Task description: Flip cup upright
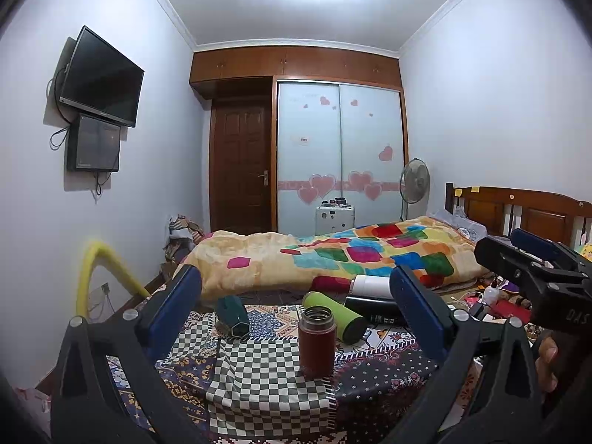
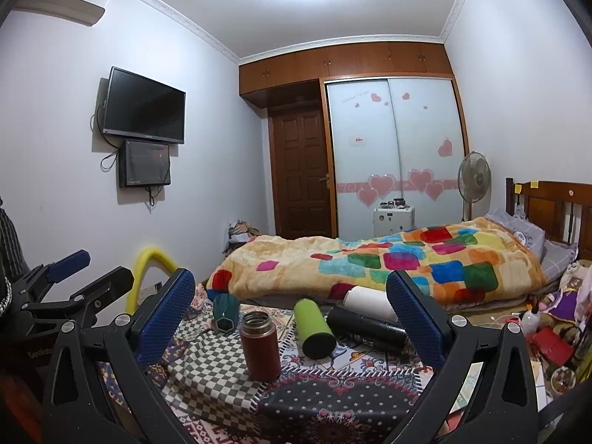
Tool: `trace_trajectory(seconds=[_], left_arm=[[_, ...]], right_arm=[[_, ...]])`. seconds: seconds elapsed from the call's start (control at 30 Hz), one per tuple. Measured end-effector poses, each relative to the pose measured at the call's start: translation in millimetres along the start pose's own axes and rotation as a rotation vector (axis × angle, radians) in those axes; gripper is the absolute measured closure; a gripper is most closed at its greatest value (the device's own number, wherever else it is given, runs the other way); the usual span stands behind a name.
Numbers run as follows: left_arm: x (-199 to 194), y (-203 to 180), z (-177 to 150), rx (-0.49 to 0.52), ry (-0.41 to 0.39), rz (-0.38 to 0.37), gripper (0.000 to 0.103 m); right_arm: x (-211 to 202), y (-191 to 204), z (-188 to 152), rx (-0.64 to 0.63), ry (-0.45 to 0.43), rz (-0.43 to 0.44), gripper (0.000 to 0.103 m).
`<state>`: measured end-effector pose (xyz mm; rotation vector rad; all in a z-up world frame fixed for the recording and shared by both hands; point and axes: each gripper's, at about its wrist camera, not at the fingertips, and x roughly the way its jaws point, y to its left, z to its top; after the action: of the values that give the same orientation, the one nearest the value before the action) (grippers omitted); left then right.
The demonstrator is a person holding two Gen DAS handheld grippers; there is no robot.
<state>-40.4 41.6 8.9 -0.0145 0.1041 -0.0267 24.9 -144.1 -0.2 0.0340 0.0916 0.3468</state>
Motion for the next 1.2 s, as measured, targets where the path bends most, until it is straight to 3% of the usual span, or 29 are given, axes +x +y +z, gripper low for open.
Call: trace_trajectory(seconds=[1.2], left_arm=[[0.4, -0.7, 1.1, 0.002, 0.019, -0.06, 0.0]], right_arm=[[-3.3, -3.8, 2.1, 0.005, -0.009, -0.001, 0.0]])
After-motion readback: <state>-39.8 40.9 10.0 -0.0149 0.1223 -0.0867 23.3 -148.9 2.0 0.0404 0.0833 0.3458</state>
